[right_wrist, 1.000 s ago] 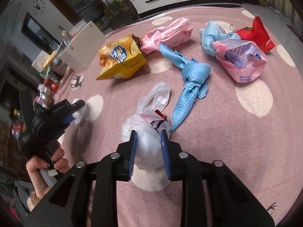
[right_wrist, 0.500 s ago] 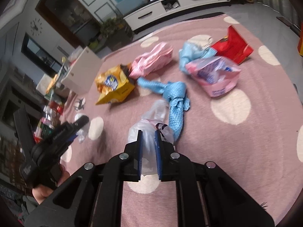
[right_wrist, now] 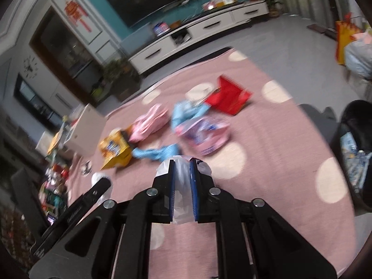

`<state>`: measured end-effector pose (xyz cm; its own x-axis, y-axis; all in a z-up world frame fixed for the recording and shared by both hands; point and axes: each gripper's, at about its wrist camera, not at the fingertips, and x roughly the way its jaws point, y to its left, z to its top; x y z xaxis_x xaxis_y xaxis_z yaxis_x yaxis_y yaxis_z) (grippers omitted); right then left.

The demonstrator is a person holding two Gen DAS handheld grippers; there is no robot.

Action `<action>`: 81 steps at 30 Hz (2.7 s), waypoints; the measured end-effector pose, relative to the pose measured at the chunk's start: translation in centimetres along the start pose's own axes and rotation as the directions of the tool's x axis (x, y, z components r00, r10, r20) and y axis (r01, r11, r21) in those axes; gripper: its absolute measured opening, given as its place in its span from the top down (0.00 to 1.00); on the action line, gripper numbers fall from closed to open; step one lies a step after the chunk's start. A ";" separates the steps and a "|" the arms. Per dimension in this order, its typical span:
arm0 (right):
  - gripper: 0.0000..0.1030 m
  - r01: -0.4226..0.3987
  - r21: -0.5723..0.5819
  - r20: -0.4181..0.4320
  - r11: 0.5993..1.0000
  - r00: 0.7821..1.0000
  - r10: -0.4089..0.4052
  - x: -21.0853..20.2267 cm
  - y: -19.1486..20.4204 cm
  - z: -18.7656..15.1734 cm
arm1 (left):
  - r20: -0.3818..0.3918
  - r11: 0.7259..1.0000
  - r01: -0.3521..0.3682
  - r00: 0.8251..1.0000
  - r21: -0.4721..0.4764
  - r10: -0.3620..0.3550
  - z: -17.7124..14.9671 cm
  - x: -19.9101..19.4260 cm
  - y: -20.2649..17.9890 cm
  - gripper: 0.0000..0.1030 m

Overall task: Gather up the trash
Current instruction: 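Carry the white tissue and white plastic bag over the black bin, then open both tools over the bin, dropping the tissue and bag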

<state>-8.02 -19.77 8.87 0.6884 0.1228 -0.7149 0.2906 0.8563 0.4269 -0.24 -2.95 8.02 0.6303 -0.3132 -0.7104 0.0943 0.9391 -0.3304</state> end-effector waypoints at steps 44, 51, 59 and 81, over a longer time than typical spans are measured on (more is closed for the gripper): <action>0.64 0.240 -0.088 -0.172 0.967 0.952 -0.252 5.7 -3.4 -1.2 | -0.062 0.993 0.101 0.993 0.056 -0.098 -1.3 1.1 -4.3 0.67; 0.64 0.268 0.020 -0.013 0.963 0.963 -0.268 1.2 -5.1 0.3 | -0.076 0.988 0.111 0.992 0.110 -0.103 -2.2 1.5 -6.7 0.67; 0.64 0.279 0.163 0.090 0.946 0.951 -0.296 -3.3 -9.6 2.0 | -0.085 0.970 0.164 0.985 0.177 -0.151 -3.3 1.8 -11.1 0.67; 0.63 0.291 0.610 0.128 0.737 0.882 -0.454 -10.9 -24.5 -0.5 | -0.244 0.841 0.346 0.933 0.416 -0.263 -10.2 6.8 -28.8 0.67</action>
<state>-23.03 -41.83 5.93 0.5602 -0.3441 -0.7535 0.8199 0.3604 0.4449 -6.53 -33.56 6.39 0.3752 -0.5740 -0.7279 0.6177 0.7403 -0.2654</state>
